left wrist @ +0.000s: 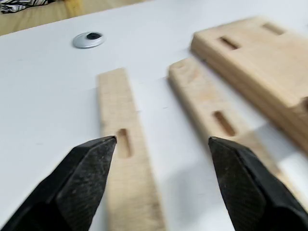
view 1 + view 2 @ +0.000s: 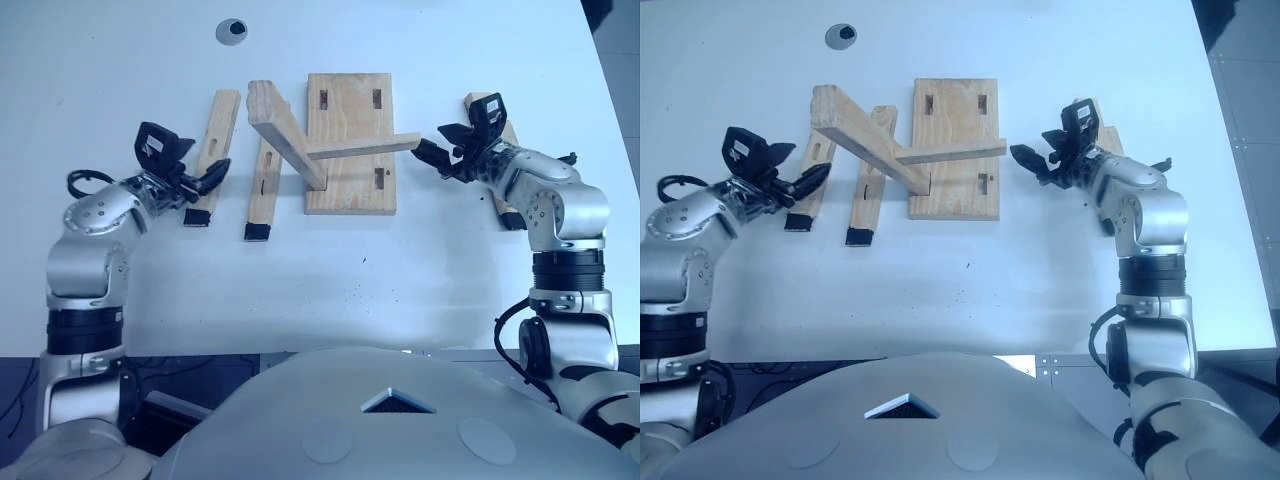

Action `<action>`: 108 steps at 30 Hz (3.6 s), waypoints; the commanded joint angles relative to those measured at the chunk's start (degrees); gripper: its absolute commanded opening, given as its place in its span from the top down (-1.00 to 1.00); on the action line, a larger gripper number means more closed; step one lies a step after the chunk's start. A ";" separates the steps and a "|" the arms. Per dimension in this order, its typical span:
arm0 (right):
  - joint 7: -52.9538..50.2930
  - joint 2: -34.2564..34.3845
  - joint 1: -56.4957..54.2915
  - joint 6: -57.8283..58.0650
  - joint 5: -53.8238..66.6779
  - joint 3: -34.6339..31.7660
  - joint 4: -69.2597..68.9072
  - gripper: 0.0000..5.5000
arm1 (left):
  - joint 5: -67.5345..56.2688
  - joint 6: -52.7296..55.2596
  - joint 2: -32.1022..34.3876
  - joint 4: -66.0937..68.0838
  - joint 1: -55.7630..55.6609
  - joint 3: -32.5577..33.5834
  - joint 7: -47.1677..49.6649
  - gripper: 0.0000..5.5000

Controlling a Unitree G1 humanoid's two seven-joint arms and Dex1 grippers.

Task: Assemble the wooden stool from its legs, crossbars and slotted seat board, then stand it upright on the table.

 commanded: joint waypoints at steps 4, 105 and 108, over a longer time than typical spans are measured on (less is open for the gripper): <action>-3.33 0.68 -0.52 -0.91 0.14 -3.81 1.71 -0.38 | 0.12 6.82 -4.57 -10.73 2.56 -4.98 5.59 -0.27; 13.10 -1.88 -19.28 0.32 31.43 -14.46 1.26 0.23 | -46.73 12.90 -7.18 -3.89 -32.30 11.64 1.65 -0.09; 14.88 -2.22 -16.66 -0.33 29.53 -13.28 0.61 0.23 | -46.39 13.03 -7.15 -3.72 -32.10 11.36 1.89 -0.09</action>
